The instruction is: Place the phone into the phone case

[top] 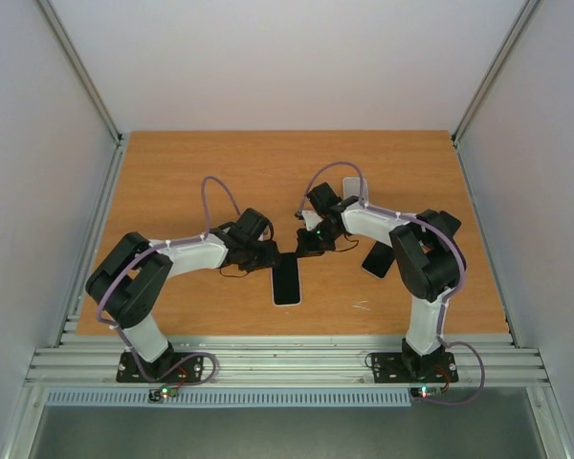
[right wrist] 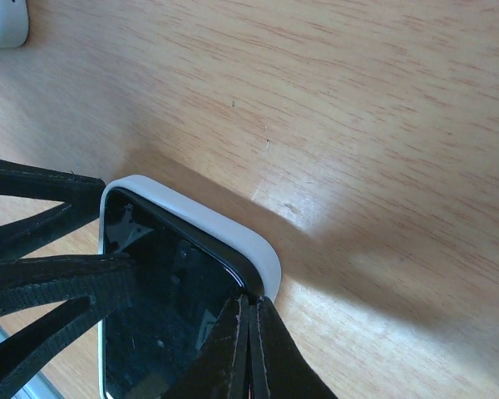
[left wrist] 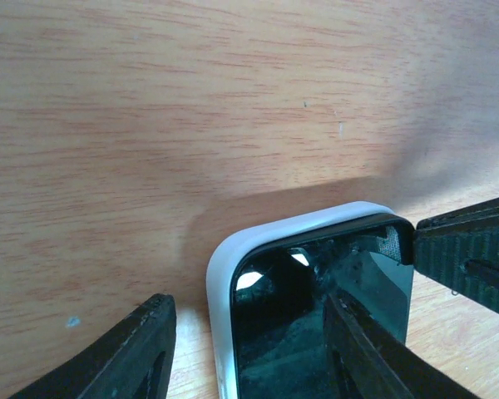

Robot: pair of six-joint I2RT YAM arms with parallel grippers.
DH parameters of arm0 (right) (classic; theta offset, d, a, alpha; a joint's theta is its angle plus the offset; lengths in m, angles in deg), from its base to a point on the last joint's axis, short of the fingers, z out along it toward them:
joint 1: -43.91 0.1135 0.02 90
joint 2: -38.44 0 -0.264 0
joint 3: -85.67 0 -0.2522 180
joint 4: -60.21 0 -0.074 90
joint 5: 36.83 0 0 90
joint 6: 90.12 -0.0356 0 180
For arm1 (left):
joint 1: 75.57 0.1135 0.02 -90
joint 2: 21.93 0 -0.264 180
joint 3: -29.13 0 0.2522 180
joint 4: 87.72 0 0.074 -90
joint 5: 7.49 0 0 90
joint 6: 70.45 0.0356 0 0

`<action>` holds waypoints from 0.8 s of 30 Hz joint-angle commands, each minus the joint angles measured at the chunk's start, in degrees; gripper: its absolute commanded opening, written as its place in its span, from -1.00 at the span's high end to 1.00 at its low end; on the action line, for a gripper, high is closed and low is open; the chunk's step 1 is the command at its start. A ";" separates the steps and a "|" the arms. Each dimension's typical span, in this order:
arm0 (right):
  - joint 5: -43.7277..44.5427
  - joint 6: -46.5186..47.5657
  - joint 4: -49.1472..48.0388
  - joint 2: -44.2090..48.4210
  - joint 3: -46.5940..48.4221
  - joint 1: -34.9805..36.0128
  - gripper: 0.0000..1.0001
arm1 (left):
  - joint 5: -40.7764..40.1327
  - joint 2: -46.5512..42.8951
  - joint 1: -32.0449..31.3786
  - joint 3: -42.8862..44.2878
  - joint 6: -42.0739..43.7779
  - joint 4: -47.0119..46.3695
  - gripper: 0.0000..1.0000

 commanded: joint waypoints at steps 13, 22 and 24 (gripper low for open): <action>18.71 1.77 11.15 -12.29 5.33 5.42 0.97 | -3.09 3.18 -1.59 -0.72 0.54 5.17 -0.01; 29.71 1.22 16.78 -17.58 9.51 8.40 0.97 | -3.87 2.57 -1.55 -2.37 -0.21 4.80 -0.13; 30.69 1.19 17.54 -18.60 10.23 8.92 0.97 | -4.08 2.44 -1.55 -2.66 -0.22 4.80 -0.15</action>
